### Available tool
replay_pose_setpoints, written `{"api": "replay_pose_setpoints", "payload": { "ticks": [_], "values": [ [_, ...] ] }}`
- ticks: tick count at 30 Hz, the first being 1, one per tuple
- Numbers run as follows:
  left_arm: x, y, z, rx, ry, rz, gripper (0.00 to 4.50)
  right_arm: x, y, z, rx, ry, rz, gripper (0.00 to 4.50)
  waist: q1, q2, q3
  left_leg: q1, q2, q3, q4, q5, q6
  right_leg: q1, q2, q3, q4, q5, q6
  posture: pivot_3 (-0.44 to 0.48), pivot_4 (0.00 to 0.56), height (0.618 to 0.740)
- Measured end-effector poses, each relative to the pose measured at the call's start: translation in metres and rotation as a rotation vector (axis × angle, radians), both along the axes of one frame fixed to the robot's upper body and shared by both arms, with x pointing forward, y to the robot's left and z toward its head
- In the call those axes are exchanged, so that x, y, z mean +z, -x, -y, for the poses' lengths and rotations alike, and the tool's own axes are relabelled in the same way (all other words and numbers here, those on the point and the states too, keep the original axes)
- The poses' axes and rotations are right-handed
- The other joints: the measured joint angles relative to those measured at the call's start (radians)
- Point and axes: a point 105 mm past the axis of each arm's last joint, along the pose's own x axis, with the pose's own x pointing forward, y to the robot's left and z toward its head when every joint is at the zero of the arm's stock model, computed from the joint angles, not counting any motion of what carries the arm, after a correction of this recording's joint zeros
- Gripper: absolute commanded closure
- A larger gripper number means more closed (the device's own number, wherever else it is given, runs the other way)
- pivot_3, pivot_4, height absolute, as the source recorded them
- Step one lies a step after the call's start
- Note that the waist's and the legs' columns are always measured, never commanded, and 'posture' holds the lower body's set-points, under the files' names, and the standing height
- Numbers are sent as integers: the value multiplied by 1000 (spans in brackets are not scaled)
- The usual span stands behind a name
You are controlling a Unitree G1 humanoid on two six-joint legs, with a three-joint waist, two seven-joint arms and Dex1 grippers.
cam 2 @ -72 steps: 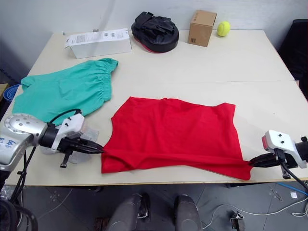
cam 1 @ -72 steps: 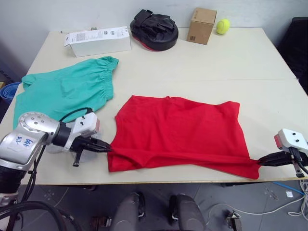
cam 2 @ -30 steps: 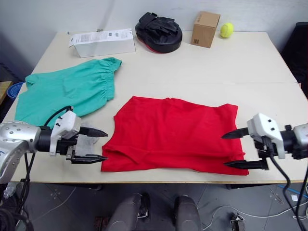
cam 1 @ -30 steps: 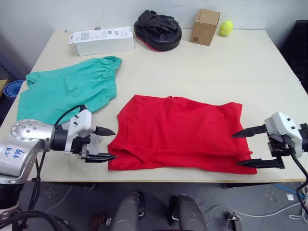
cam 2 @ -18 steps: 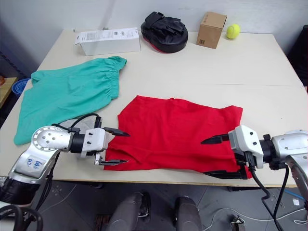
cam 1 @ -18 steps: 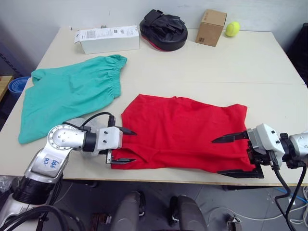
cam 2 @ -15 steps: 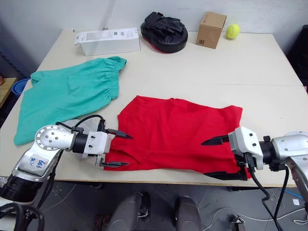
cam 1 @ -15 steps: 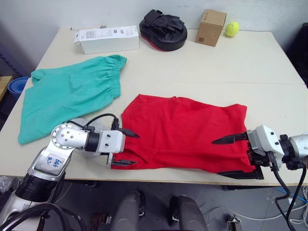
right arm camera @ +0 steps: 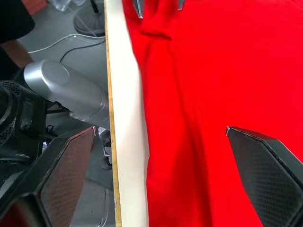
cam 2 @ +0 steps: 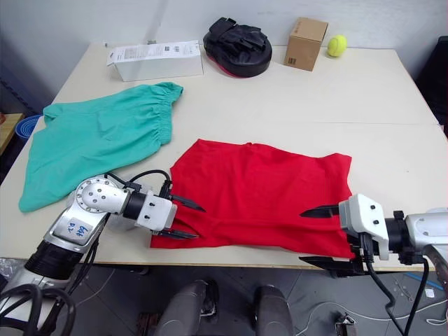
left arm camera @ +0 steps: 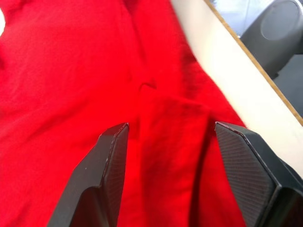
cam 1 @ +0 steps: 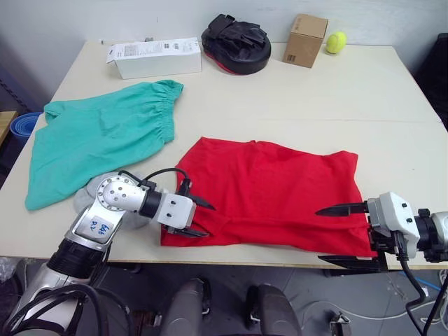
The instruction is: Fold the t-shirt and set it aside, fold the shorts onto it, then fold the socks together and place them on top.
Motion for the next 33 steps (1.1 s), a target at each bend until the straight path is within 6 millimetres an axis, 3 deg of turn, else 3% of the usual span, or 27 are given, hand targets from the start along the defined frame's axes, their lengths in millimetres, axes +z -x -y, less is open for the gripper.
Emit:
{"api": "replay_pose_setpoints", "payload": {
  "ticks": [4,6,14,15,23,29,33],
  "values": [
    [-8,2,7,-29,2,-12,1526,1,1,-2,1,-2,6,0,1,0,0,0,0,0,0,0,0,0,0,0,0,0,0,0,150,740],
    [-12,1,6,-28,-11,-12,1858,1,1,-2,0,-4,7,0,1,0,0,0,0,0,0,0,0,0,0,0,0,0,0,0,150,740],
    [-19,-12,9,-3,-14,-4,4323,5,0,2,-22,-2,14,0,1,0,0,0,0,-1,1,0,0,1,0,-1,0,0,0,0,150,740],
    [-19,-13,9,3,-13,-5,4455,5,0,2,-22,-2,14,0,1,-1,0,0,0,-1,1,0,0,1,0,-1,0,0,0,0,150,740],
    [-17,-18,9,83,39,-132,4455,3,1,2,-23,-1,7,0,1,-1,0,0,0,-2,1,0,1,1,0,-1,0,0,0,0,150,740],
    [4,-36,10,167,75,-199,4455,3,1,2,-21,-1,6,0,1,-1,0,0,0,-3,2,0,1,3,0,-3,0,0,0,0,150,740],
    [-4,-41,3,215,61,-283,4455,3,1,2,-22,0,5,0,-2,-1,0,0,0,-3,1,0,0,2,0,-3,0,0,0,0,150,740]
  ]
}}
